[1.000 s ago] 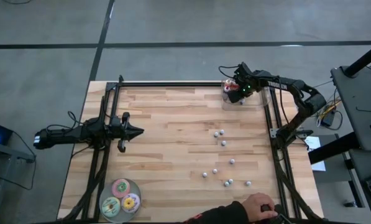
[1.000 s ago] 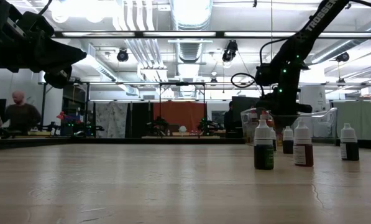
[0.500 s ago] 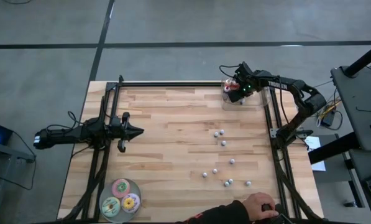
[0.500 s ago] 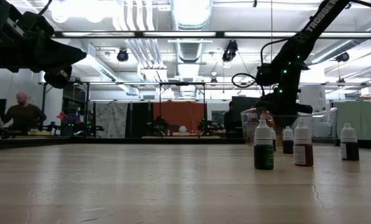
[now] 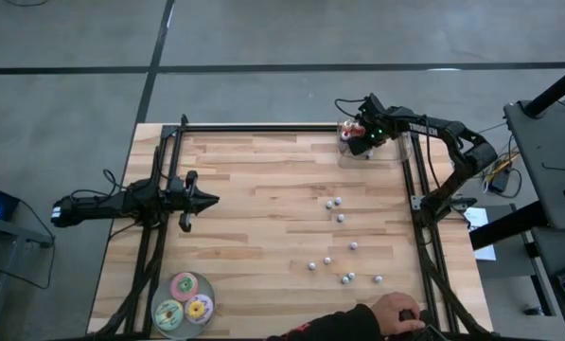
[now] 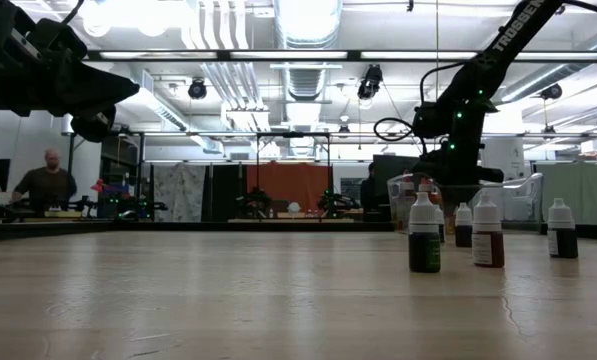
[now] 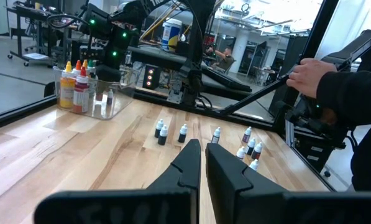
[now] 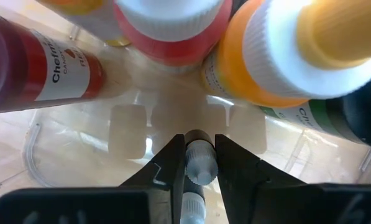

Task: Pick & Place food coloring
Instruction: Put the top small red food coloring bottle into the bin, then put the small blue food coloring bottle into the bin

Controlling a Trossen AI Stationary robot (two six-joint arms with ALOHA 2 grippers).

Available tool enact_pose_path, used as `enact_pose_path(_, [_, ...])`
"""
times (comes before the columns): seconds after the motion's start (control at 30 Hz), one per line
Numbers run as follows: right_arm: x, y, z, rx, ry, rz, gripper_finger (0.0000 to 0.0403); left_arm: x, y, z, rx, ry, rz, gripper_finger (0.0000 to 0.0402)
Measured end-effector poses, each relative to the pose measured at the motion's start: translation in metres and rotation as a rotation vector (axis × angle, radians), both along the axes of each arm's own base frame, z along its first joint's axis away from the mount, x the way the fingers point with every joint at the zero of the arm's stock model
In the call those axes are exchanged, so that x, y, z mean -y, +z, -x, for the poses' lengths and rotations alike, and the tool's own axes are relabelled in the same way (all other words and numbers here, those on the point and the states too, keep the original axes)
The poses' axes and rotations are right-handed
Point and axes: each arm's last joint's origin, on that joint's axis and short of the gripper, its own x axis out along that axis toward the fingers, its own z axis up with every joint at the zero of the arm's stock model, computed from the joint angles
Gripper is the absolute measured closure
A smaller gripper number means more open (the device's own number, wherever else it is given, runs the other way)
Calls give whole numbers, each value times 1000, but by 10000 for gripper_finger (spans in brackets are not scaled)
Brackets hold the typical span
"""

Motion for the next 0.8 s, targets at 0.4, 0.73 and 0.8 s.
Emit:
enact_pose_path(0.4, [0,0,0,0,-1,0,314,0,0,0,0,0,0,402])
enact_pose_path(0.73, [0,0,0,0,3,2,296,0,0,0,0,0,0,402])
enact_pose_path(0.8, [0,0,0,0,3,2,297,0,0,0,0,0,0,402])
